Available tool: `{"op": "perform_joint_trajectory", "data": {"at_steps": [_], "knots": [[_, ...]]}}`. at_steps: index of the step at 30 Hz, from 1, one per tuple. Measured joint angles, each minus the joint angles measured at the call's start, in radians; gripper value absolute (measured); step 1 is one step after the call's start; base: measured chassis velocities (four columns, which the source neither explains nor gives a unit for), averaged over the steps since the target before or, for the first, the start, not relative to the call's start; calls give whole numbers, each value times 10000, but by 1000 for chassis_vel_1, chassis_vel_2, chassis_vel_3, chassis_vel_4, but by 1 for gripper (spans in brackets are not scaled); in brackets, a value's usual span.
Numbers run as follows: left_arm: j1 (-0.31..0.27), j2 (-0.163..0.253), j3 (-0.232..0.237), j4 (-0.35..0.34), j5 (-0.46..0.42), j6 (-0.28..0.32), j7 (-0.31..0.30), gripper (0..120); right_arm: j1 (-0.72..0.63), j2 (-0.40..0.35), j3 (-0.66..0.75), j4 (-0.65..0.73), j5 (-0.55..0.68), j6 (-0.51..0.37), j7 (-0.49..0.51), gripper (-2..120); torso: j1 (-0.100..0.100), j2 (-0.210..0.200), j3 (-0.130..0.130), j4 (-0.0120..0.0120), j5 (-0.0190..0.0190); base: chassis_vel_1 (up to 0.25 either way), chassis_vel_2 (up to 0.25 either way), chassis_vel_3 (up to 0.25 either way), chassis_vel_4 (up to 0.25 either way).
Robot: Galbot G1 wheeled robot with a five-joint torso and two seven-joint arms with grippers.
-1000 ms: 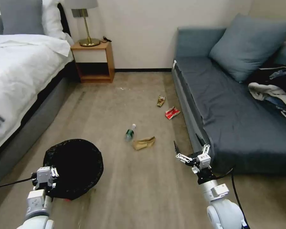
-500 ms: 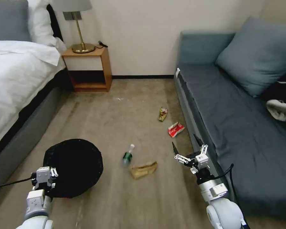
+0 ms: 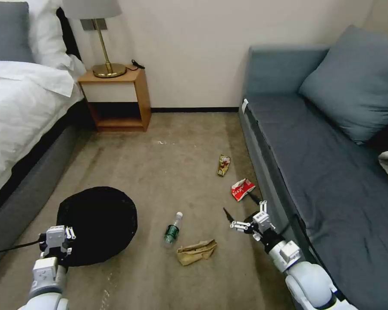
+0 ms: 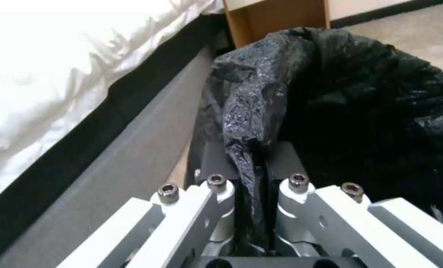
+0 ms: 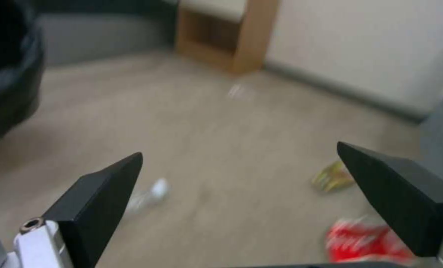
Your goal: Pick up the trash bin, then pick up the garbage on the floor and place it into the trash bin.
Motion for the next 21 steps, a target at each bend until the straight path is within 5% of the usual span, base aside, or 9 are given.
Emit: {"op": "perform_joint_trajectory", "data": {"at_steps": [5,21], "knots": [[-31,-2,1,-10,47,43,-23,7,1444,-215,-1391,-1158,41,-1156,-1229,100,0,0,2,0,3,0,0,0,0],[13,-177,-5,-276,87,133,-140,7,3048,1184,-2797,-4208,-3002,-1472,-2675,100,0,0,2,0,0,0,0,0,0]]}}
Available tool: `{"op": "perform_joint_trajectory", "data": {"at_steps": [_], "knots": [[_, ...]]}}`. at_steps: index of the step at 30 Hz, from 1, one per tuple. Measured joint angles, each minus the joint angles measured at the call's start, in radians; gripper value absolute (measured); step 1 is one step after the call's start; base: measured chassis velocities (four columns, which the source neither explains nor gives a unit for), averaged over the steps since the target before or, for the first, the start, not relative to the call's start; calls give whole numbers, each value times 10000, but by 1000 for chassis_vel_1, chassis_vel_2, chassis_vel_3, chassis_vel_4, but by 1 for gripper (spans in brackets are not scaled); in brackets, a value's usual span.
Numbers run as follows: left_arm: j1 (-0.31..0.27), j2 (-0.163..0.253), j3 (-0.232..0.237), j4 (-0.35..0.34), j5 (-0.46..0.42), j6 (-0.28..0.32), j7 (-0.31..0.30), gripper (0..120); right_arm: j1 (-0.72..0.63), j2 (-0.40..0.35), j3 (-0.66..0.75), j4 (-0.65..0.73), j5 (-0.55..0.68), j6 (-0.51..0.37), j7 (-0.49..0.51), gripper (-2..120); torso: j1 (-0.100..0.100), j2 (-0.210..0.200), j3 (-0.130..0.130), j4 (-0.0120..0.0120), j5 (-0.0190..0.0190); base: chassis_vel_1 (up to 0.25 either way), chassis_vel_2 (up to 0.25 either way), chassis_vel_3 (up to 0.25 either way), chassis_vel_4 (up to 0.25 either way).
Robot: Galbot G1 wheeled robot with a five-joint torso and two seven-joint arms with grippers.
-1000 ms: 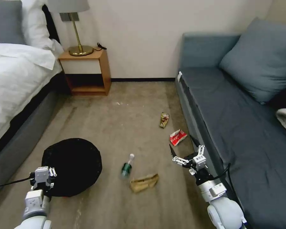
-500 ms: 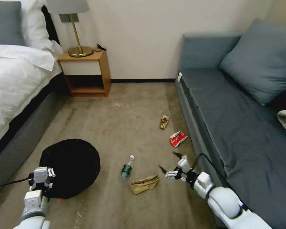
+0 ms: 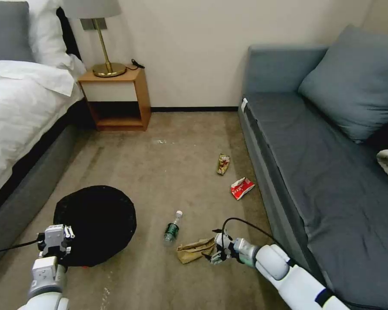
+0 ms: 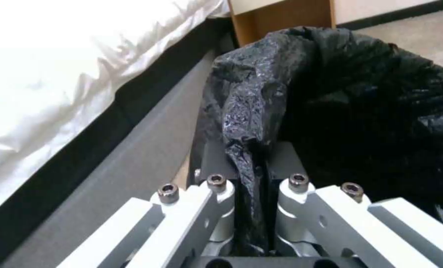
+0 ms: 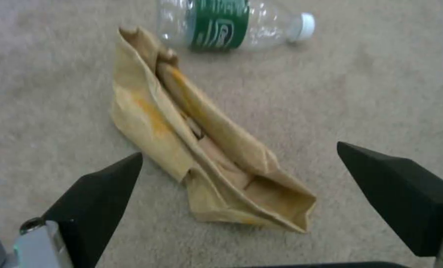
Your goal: Pick up the trash bin, then pick up the garbage on the floor and place it into the trash bin.
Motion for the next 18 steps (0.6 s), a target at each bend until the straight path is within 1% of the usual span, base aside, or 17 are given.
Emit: {"op": "perform_joint_trajectory", "data": {"at_steps": [1,7,8,10,11,12,13,15,16,17,18], "knots": [[-46,-33,23,46,11,0,-9,7,92,142,20,-318,-200,53,-19,100,0,0,0,0,1,0,0,0,0],[-131,-126,133,128,120,0,-13,7,190,388,157,-854,-565,288,-72,100,0,0,0,-1,-1,0,0,0,0],[-149,-143,156,156,149,0,-12,7,225,526,213,-1079,-623,417,-12,95,0,0,0,-1,0,0,0,0,0],[-151,-145,161,161,156,-1,-13,7,234,564,228,-1130,-629,442,8,93,0,0,0,-1,0,0,0,0,0],[-153,-146,164,176,171,-4,-13,7,261,683,273,-1268,-640,505,58,85,0,0,0,0,0,0,0,0,0],[-154,-147,165,191,180,-8,-13,7,277,757,293,-1350,-647,547,77,82,0,0,0,0,1,0,0,0,0],[-154,-147,165,191,180,-8,-13,7,277,757,293,-1350,-647,547,77,82,0,0,0,0,1,0,0,0,0],[-153,-153,164,214,188,-23,-17,7,311,918,347,-1506,-712,646,96,72,0,0,0,0,0,0,0,0,0],[-149,-154,164,226,191,-41,-19,7,329,998,376,-1584,-758,692,102,65,0,0,0,-1,1,0,0,0,0],[-149,-154,164,226,191,-41,-19,7,329,998,376,-1584,-758,692,102,65,0,0,0,-1,1,0,0,0,0],[-144,-153,163,232,192,-52,-22,7,339,1052,401,-1636,-792,721,104,61,0,0,0,-1,1,0,0,0,0]]}}
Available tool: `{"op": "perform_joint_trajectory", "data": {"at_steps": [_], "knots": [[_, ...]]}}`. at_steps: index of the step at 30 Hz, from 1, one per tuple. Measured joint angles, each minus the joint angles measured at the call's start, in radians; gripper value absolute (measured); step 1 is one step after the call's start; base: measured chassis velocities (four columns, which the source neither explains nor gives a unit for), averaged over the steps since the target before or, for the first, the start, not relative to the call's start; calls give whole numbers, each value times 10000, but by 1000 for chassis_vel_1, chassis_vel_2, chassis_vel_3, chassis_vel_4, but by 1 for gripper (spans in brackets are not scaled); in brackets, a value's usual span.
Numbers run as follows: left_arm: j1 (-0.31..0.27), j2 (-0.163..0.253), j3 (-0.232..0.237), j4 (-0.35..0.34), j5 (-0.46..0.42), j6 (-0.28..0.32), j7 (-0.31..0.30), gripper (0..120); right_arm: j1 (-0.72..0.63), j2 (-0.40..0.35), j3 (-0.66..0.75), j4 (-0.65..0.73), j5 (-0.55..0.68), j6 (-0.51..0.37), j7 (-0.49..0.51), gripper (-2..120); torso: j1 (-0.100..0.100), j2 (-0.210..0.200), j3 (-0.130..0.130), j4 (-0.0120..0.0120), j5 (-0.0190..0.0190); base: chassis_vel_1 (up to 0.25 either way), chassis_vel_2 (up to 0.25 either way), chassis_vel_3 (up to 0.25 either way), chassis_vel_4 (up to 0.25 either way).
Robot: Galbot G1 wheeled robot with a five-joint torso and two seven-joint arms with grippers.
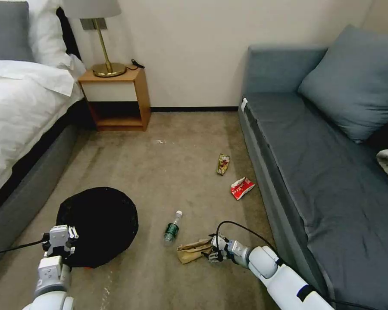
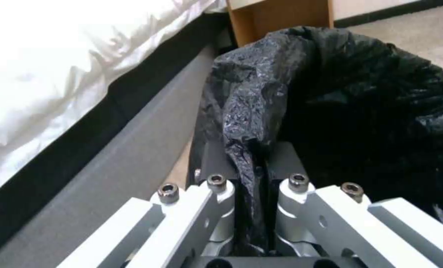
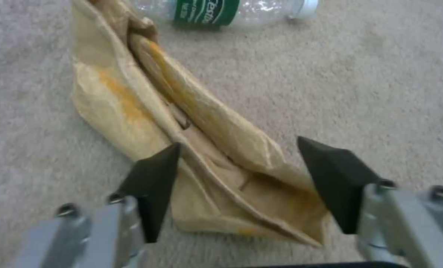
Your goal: Pick up the trash bin, then pick up the garbage on the floor and place it into the trash bin.
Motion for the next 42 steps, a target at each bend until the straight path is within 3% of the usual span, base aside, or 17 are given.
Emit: {"op": "perform_joint_trajectory", "data": {"at_steps": [2,4,6,8,11,16,17,23,27,30,32,33,35,42], "knots": [[13,0,-10,12,0,-19,-5,7,28,122,85,-118,-118,71,-7,51,0,0,0,1,0,0,0,0,0],[14,1,-13,14,1,-23,-6,7,29,139,101,-130,-151,86,-19,50,0,0,0,1,0,0,0,0,0],[22,11,-12,15,-75,-31,-8,7,32,189,192,-169,-324,161,-100,38,0,0,0,0,0,0,0,0,0],[24,12,-7,14,-103,-31,-9,7,33,193,212,-178,-371,184,-126,36,0,0,0,1,0,0,0,0,0],[21,9,15,27,-127,-31,-9,7,31,194,273,-219,-579,319,-191,20,0,0,0,1,0,0,0,0,0],[12,-3,36,55,-124,-31,-9,7,20,192,326,-271,-753,474,-185,10,0,0,0,0,-1,0,0,0,0],[5,-12,53,66,-118,-35,-9,7,17,196,362,-301,-789,607,-71,1,0,0,0,0,-1,0,0,0,0],[6,-15,83,81,-113,-46,-9,7,9,144,438,30,-356,763,455,0,0,0,0,0,0,0,0,0,0],[55,-15,145,107,-101,-107,-2,7,25,-88,458,870,623,746,946,0,0,1,0,0,0,0,0,0,0],[90,-69,207,110,-95,-121,20,7,140,-437,-6,1719,2035,940,1402,0,0,2,0,0,0,0,0,0,0],[90,-69,207,110,-95,-121,20,7,140,-437,-6,1719,2035,940,1402,0,0,2,0,0,0,0,0,0,0],[91,-122,259,90,-72,-121,45,7,364,-738,-891,2433,3645,1302,1850,0,0,2,-1,0,-3,0,0,0,0],[83,-130,276,52,-69,-120,74,7,620,-816,-1553,2660,4406,1682,2076,0,0,1,0,0,0,0,0,0,0],[69,-186,312,-76,-153,-5,143,7,1796,-366,-3393,2579,5197,2468,2857,0,-1,2,0,2,-2,0,0,0,0]]}}
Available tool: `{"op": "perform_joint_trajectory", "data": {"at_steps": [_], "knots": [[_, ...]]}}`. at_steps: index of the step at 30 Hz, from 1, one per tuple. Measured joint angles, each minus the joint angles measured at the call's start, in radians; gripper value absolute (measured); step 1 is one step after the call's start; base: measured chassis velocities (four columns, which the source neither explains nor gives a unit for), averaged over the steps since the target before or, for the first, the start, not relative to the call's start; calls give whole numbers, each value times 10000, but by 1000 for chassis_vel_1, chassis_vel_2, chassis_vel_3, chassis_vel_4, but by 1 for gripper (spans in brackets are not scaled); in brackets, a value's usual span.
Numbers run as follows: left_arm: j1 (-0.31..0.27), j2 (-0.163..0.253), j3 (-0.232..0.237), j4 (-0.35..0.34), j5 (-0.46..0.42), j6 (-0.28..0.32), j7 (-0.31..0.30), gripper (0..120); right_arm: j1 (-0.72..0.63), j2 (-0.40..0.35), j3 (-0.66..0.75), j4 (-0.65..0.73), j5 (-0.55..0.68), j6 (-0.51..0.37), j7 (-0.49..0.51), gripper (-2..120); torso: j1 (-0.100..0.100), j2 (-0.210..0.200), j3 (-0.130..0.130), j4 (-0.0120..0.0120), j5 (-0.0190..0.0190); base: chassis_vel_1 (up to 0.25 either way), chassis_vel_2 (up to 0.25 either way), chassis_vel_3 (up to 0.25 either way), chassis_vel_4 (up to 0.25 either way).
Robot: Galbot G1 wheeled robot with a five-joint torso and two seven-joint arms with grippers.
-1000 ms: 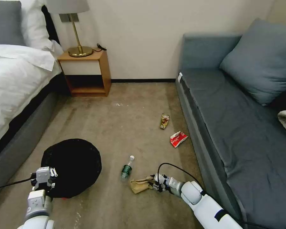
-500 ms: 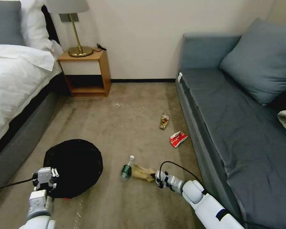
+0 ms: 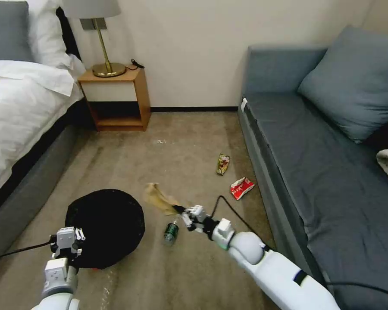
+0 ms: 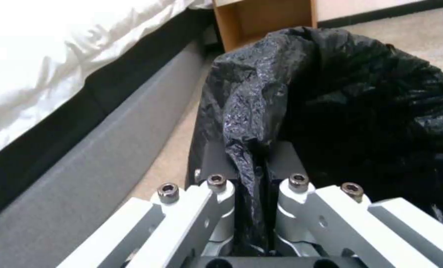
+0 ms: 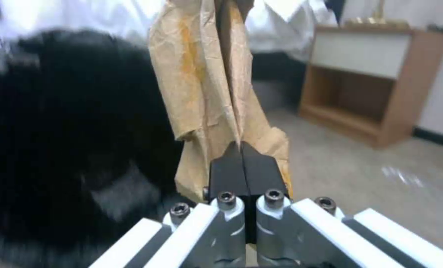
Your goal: Pick up the trash bin, then pick up the garbage on the floor and place it into the trash bin.
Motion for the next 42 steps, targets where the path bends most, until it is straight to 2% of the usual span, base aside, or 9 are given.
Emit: {"op": "perform_joint_trajectory", "data": {"at_steps": [3,7,23,25,32,34,36,38,42], "knots": [[-7,-6,1,-4,6,9,20,7,972,837,-1295,-945,151,777,817,0,0,0,1,2,0,0,0,0,0],[-30,-7,-24,-4,27,10,21,7,1512,1419,-2261,-1637,192,1014,1319,0,1,0,1,2,0,0,0,0,0],[-185,-157,8,-46,65,10,43,7,1436,1942,-2926,-2462,-685,1118,1644,1,0,-1,0,-2,1,0,0,0,0],[-189,-163,12,-76,69,10,47,7,1364,1898,-2885,-2434,-747,1038,1702,10,0,-1,0,-2,1,0,0,0,0],[-183,-164,14,-110,72,9,53,7,1242,1809,-2729,-2237,-864,765,1733,28,0,-1,0,-2,2,0,0,0,0],[-168,-161,11,-118,72,9,56,7,1185,1716,-2563,-2039,-880,667,1753,40,0,-1,0,-2,1,0,0,0,0],[-164,-158,10,-121,72,9,57,7,1172,1688,-2491,-1974,-879,656,1753,44,0,-1,0,-1,2,0,0,0,0],[-139,-129,-21,-141,61,6,59,7,1094,1478,-1843,-1600,-785,699,1733,55,1,-1,0,0,3,0,0,0,0],[-112,-100,-61,-142,52,-10,62,7,901,1064,-1081,-1149,-671,816,1786,67,0,-1,0,0,3,0,0,0,0]]}}
